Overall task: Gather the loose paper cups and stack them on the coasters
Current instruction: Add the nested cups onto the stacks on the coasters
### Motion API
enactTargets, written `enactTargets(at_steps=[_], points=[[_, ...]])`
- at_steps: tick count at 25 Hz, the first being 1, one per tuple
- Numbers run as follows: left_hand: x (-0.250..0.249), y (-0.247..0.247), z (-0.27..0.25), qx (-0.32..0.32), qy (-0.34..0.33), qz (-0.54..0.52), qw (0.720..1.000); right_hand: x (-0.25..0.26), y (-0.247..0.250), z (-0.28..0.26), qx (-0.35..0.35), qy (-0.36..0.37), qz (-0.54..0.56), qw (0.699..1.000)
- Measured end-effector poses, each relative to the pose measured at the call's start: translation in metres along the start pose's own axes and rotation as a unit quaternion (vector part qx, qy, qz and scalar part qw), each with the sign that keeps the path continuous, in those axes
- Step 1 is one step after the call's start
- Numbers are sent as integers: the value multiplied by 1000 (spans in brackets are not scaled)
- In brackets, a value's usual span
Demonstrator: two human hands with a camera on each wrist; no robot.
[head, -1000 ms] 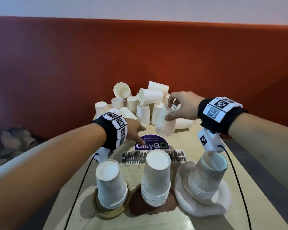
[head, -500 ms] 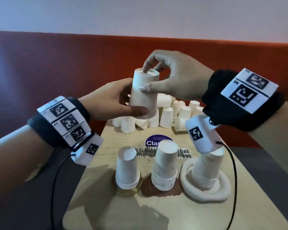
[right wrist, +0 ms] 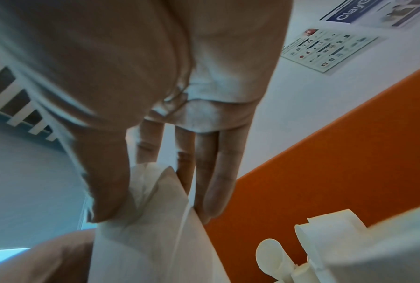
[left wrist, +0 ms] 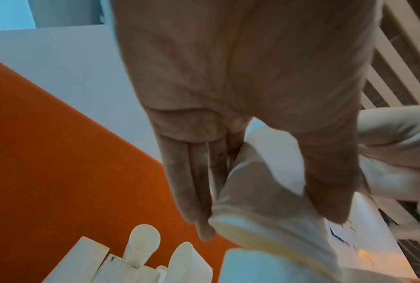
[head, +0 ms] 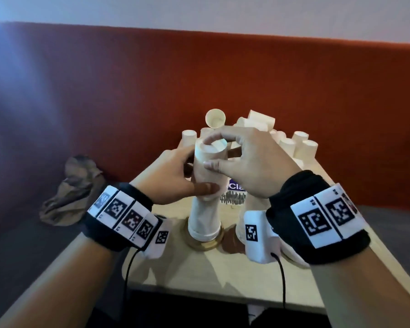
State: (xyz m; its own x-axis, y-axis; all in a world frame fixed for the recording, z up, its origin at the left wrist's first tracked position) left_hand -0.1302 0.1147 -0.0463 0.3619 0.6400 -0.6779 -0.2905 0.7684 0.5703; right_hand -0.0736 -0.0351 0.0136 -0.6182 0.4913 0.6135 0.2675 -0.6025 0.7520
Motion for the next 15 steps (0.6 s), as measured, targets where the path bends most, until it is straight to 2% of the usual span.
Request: enactTargets(at_steps=[5, 15], points=[[6, 3, -3, 37, 14, 27, 999, -8, -15, -5, -2, -14, 21, 1000], [29, -13, -8, 111, 64, 9, 992, -20, -44, -5, 37, -81, -28, 996]])
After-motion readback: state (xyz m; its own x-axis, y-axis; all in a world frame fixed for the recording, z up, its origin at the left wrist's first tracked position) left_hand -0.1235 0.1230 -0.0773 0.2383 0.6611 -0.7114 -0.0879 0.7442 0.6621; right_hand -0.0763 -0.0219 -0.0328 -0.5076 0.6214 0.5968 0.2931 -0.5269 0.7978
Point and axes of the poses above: each hand's wrist, its own z-axis towards the middle knuckle, its own y-axis out of the back of the hand, x = y × z, the point moved 5 cm from there along z, towards the middle knuckle, and after that the axes turned 13 degrees about -y, right-handed, at the moved point
